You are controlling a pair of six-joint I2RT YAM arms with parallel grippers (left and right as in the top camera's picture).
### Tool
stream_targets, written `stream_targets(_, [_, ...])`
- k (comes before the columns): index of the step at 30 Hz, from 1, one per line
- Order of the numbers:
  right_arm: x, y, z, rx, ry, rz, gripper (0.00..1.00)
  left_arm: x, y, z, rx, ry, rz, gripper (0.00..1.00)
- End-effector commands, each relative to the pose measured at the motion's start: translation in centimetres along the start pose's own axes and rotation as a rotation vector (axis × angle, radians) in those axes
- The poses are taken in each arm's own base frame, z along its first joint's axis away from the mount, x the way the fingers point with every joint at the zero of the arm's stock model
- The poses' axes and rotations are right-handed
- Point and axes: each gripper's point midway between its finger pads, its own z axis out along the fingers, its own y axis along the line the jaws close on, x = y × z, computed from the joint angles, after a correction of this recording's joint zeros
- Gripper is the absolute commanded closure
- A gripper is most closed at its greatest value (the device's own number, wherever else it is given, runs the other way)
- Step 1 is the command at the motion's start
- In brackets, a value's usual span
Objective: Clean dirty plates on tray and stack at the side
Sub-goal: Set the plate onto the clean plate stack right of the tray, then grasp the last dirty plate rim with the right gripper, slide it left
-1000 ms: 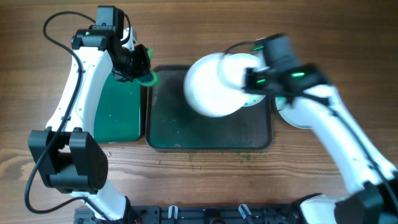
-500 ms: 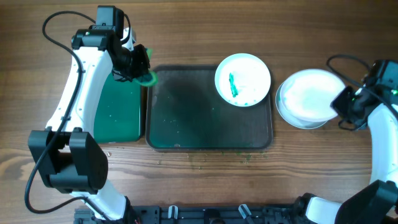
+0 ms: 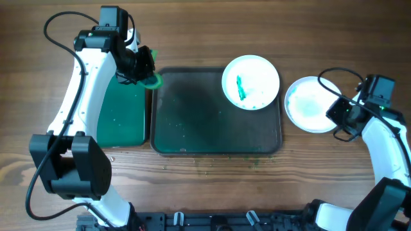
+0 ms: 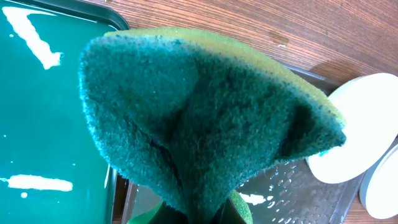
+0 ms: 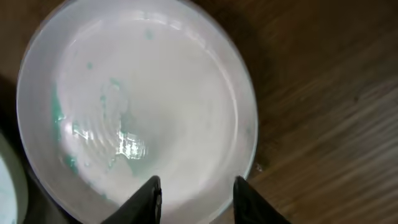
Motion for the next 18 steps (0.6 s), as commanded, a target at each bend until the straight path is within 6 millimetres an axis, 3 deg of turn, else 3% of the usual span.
stream_targets(1, [-2.0, 5.8, -2.8, -0.239, -0.014, -0.177, 0.61, -0.2, 0.0, -0.1, -0.001, -0.006, -0.003, 0.96])
stream_targets(4, [-2.2, 10.7, -4.2, -0.371, -0.011, -0.291, 0.6, -0.3, 0.0, -0.1, 0.0, -0.01, -0.003, 0.96])
stream_targets(9, [-1.3, 16.3, -1.6, -0.347, 0.035, -0.469, 0.58, 0.1, -0.9, 0.1, 0.005, -0.002, 0.022, 0.96])
stream_targets(11, [-1.0, 17.3, 0.2, -0.348, 0.059, -0.528, 0.58, 0.5, -1.7, 0.3, 0.009, 0.003, 0.041, 0.96])
stream_targets(18, [0.1, 17.9, 5.4, -0.346, 0.124, -0.613, 0.59, 1.2, -3.2, 1.5, -0.079, -0.025, 0.071, 0.96])
